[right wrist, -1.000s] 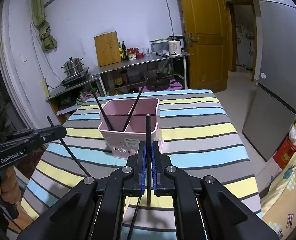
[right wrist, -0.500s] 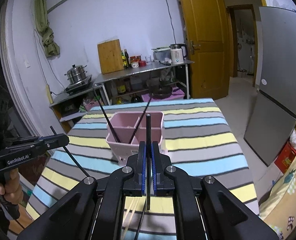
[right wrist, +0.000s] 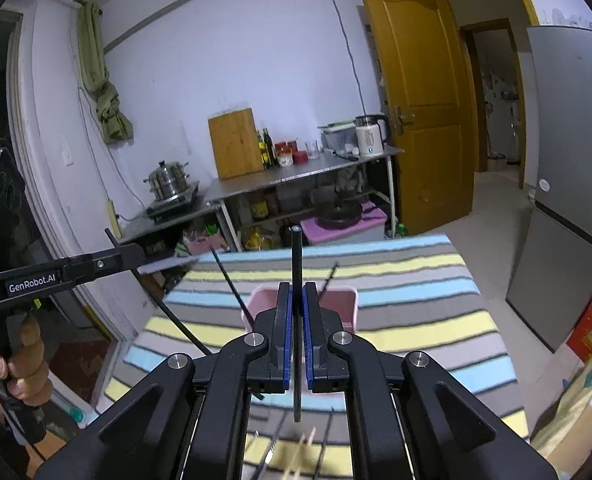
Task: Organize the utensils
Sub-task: 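Carry the left tool's chopstick above the basket while the right tool carries its chopstick there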
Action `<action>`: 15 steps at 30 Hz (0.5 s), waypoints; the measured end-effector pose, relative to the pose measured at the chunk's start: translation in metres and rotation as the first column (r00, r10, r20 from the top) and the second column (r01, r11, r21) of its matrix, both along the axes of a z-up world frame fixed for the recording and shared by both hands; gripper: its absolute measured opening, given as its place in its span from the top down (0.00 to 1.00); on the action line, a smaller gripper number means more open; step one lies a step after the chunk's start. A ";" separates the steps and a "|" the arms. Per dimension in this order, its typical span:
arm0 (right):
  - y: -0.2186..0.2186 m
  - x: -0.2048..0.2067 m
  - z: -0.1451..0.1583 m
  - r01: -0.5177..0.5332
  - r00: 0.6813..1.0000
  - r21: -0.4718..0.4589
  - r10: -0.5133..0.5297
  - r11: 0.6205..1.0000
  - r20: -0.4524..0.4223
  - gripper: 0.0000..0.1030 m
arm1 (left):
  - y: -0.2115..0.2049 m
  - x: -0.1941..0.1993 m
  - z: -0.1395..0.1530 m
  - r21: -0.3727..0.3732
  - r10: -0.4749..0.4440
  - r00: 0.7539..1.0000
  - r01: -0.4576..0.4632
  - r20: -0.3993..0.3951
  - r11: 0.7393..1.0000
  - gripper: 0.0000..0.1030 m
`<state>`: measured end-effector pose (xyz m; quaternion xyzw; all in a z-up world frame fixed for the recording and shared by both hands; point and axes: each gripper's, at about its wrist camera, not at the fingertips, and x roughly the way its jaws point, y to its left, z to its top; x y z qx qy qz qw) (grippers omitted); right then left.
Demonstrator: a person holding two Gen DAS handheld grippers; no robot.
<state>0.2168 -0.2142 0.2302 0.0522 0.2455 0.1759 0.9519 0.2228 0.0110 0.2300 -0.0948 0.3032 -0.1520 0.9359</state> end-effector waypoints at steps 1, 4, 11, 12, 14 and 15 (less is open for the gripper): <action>0.001 0.003 0.003 0.001 1.000 0.006 -0.001 1.000 0.008 0.96 | 0.001 0.003 0.004 -0.003 0.004 1.000 -0.004 0.007 1.000 0.96; 0.006 0.015 0.011 0.008 1.000 0.017 -0.008 1.000 0.023 0.96 | 0.004 0.012 0.010 -0.006 0.015 1.000 -0.015 0.021 1.000 0.96; 0.011 0.040 0.014 0.018 0.999 0.043 -0.020 0.999 0.044 0.96 | 0.018 0.037 0.008 -0.029 0.048 0.999 -0.047 0.022 0.998 0.96; 0.012 0.045 0.013 0.019 0.999 0.051 -0.021 0.999 0.041 0.96 | 0.019 0.041 0.006 -0.029 0.051 0.999 -0.051 0.019 0.998 0.96; 0.013 0.052 0.009 0.020 0.999 0.058 -0.022 0.998 0.035 0.96 | 0.021 0.046 0.001 -0.027 0.058 0.998 -0.057 0.016 0.998 0.96; 0.014 0.055 0.006 0.020 0.999 0.060 -0.022 0.998 0.030 0.96 | 0.021 0.048 -0.003 -0.032 0.059 0.998 -0.058 0.011 0.998 0.96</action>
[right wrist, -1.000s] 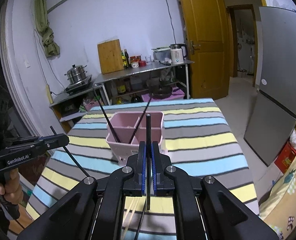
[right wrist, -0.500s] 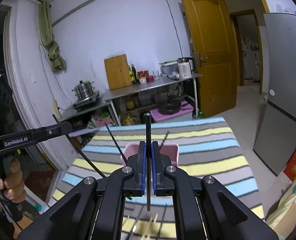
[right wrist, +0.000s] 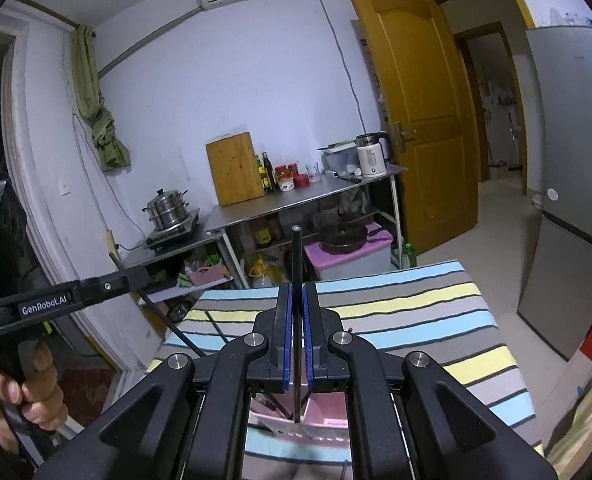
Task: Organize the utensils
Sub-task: 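Carry the left tool's chopstick above the basket while the right tool carries its chopstick there, then open the left tool into the basket while the right tool releases its chopstick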
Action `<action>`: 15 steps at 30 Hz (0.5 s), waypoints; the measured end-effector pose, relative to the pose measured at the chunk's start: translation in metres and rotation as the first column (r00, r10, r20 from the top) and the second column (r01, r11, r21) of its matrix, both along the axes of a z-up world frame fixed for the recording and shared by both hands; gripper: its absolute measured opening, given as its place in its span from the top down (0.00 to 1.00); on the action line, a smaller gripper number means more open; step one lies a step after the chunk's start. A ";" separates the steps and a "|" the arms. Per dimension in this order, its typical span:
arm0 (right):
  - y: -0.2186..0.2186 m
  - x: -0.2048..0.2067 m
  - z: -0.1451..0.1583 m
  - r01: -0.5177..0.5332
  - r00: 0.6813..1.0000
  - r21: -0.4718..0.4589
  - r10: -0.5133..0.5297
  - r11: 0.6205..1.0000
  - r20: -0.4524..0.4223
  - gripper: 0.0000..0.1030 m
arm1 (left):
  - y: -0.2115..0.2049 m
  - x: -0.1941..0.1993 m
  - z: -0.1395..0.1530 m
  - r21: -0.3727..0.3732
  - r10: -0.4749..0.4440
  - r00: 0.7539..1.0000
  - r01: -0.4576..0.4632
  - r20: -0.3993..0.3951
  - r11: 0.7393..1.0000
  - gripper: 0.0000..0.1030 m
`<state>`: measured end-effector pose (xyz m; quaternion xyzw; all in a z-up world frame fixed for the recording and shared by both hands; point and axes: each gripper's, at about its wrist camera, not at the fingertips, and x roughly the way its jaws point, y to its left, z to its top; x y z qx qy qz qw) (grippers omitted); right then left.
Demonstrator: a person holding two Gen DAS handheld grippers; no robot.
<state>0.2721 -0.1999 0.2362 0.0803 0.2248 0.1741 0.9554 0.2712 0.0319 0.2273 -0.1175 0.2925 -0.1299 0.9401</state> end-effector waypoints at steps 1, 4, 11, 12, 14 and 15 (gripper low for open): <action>0.001 0.003 -0.002 0.000 1.000 0.003 0.000 1.000 -0.003 0.96 | 0.001 0.003 -0.004 -0.003 0.002 1.000 -0.002 -0.005 1.000 0.96; 0.003 0.011 -0.013 -0.003 1.000 0.017 0.003 1.000 -0.020 0.96 | 0.000 0.008 -0.016 -0.007 0.004 1.000 -0.004 -0.019 1.000 0.96; 0.008 0.027 -0.048 -0.013 0.996 0.016 0.014 1.000 -0.092 0.96 | -0.002 0.018 -0.052 -0.006 0.006 0.997 -0.006 -0.079 1.000 0.96; 0.008 0.028 -0.053 -0.018 0.994 0.014 0.019 1.000 -0.103 0.96 | -0.002 0.019 -0.057 -0.007 0.006 0.996 -0.006 -0.089 1.000 0.96; 0.008 0.030 -0.061 -0.022 0.992 0.010 0.023 1.000 -0.121 0.96 | -0.004 0.021 -0.068 0.002 0.004 0.994 -0.004 -0.107 1.000 0.96; 0.007 0.032 -0.066 -0.027 0.991 0.012 0.028 1.000 -0.130 0.96 | -0.005 0.022 -0.073 0.006 0.003 0.993 -0.003 -0.116 1.000 0.96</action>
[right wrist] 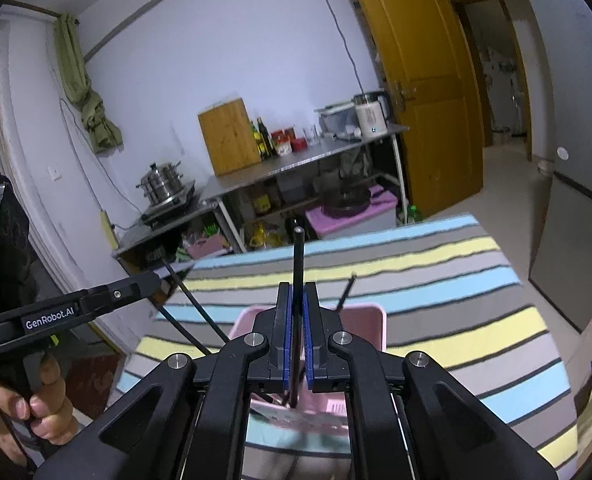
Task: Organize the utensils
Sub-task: 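Open the left tool into the basket while the right tool releases its chopstick, then close the left tool on a chopstick on the cloth while the right tool grasps another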
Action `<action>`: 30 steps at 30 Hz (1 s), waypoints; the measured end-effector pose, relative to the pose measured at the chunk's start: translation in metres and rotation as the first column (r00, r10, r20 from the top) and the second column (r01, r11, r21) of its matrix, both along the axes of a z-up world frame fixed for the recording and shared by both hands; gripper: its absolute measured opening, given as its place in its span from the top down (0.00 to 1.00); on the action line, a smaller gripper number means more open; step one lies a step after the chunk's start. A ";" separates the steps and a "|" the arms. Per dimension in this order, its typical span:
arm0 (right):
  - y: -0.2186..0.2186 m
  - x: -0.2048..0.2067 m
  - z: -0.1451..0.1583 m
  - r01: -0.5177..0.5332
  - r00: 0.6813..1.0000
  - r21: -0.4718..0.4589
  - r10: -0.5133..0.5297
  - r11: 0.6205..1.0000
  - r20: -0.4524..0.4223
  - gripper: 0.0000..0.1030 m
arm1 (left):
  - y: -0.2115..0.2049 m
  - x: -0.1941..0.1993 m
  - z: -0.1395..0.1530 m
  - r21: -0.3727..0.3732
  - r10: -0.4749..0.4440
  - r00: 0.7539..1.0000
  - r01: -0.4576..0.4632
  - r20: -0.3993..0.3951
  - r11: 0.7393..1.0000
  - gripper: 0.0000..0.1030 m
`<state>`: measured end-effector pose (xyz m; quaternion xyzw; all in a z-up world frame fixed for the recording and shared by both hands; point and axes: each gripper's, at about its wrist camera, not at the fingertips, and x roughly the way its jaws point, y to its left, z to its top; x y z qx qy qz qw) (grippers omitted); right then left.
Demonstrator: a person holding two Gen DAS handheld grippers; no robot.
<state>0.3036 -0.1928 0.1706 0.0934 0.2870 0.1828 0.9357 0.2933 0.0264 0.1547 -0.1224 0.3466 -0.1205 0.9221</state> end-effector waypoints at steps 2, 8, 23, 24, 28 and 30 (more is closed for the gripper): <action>0.000 0.002 -0.008 -0.009 1.000 -0.003 0.009 1.000 -0.016 0.95 | -0.003 0.003 -0.007 0.010 -0.002 1.000 0.002 -0.013 1.000 0.95; 0.000 0.005 -0.018 -0.031 0.998 -0.010 0.031 0.999 -0.049 0.95 | -0.010 0.004 -0.018 0.040 -0.016 1.000 0.017 -0.024 0.999 0.93; -0.028 -0.048 0.003 -0.006 1.000 -0.023 0.007 1.000 0.023 0.82 | 0.006 -0.045 0.004 0.051 0.021 0.996 -0.025 0.083 0.998 0.64; -0.028 -0.054 0.004 -0.006 1.000 -0.028 0.007 1.000 0.029 0.82 | 0.006 -0.051 0.004 0.049 0.019 0.996 -0.023 0.085 0.999 0.64; -0.031 -0.075 0.004 0.000 0.999 -0.049 0.002 0.999 0.042 0.81 | 0.004 -0.073 -0.001 0.048 0.012 0.996 -0.016 0.092 0.999 0.64; -0.033 -0.085 0.002 0.003 0.999 -0.053 -0.001 0.999 0.042 0.80 | 0.004 -0.084 -0.006 0.048 0.006 0.995 -0.011 0.095 0.999 0.64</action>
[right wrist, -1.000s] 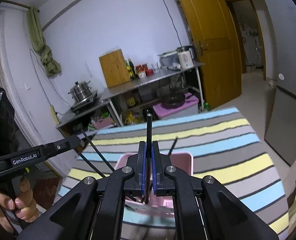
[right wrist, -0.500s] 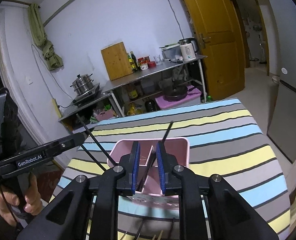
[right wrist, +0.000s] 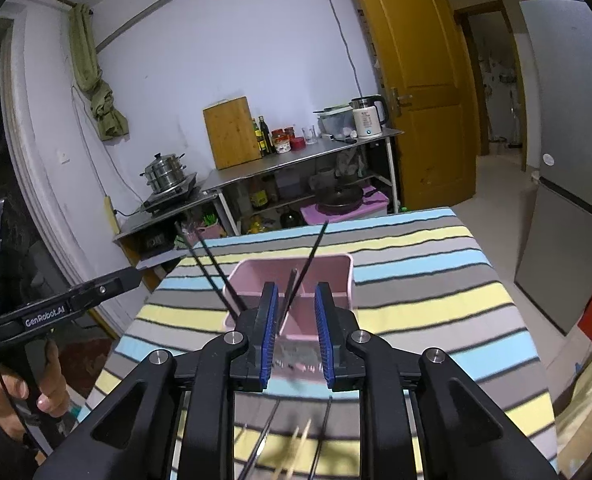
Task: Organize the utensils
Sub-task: 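Close the left tool on a chopstick on the cloth while the right tool grasps another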
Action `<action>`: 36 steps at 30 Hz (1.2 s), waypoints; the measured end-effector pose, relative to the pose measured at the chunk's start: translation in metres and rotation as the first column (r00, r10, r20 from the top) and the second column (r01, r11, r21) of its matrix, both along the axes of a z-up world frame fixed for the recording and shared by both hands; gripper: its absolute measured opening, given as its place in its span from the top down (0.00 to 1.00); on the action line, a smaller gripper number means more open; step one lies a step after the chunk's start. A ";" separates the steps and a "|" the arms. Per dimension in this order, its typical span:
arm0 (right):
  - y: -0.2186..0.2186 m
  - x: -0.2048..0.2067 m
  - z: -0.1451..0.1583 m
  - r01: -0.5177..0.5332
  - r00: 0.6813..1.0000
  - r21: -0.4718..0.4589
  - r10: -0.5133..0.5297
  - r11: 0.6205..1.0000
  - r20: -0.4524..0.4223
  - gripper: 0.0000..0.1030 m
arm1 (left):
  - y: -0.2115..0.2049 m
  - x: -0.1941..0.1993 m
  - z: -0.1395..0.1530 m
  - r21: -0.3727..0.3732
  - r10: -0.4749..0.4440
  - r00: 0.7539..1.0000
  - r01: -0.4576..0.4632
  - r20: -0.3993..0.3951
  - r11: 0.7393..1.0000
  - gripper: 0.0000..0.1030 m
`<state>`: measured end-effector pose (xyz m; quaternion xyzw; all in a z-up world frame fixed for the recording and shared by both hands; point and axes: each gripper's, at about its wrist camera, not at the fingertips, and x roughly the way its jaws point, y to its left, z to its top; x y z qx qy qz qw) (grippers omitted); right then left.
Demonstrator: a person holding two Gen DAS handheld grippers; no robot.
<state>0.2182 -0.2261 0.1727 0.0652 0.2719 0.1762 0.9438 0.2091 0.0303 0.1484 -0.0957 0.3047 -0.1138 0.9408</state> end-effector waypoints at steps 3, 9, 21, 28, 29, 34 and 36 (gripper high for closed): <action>-0.004 -0.015 -0.003 0.006 1.000 -0.008 -0.006 1.000 -0.002 0.80 | -0.001 -0.016 -0.007 -0.006 -0.007 1.000 0.007 -0.001 1.000 0.64; -0.012 -0.044 -0.013 0.008 1.000 -0.015 -0.009 1.000 -0.014 0.80 | -0.005 -0.045 -0.020 -0.005 -0.020 1.000 0.020 0.003 1.000 0.64; -0.013 -0.072 -0.041 0.017 0.998 -0.036 -0.019 0.999 -0.064 0.80 | -0.016 -0.078 -0.057 0.020 -0.053 0.998 0.054 -0.046 0.998 0.64; -0.015 -0.070 -0.053 0.011 0.996 -0.036 -0.014 0.999 -0.090 0.80 | -0.023 -0.079 -0.073 0.040 -0.074 0.994 0.077 -0.080 0.996 0.64; -0.016 -0.069 -0.055 0.011 0.995 -0.036 -0.014 0.999 -0.095 0.80 | -0.024 -0.080 -0.076 0.041 -0.076 0.993 0.080 -0.085 0.996 0.64; -0.015 -0.066 -0.069 0.007 0.993 -0.041 -0.012 0.999 -0.121 0.80 | -0.027 -0.077 -0.090 0.041 -0.081 0.990 0.087 -0.119 0.995 0.64; -0.016 -0.062 -0.076 0.004 0.991 -0.042 -0.010 0.999 -0.137 0.80 | -0.029 -0.075 -0.096 0.039 -0.084 0.988 0.090 -0.133 0.995 0.64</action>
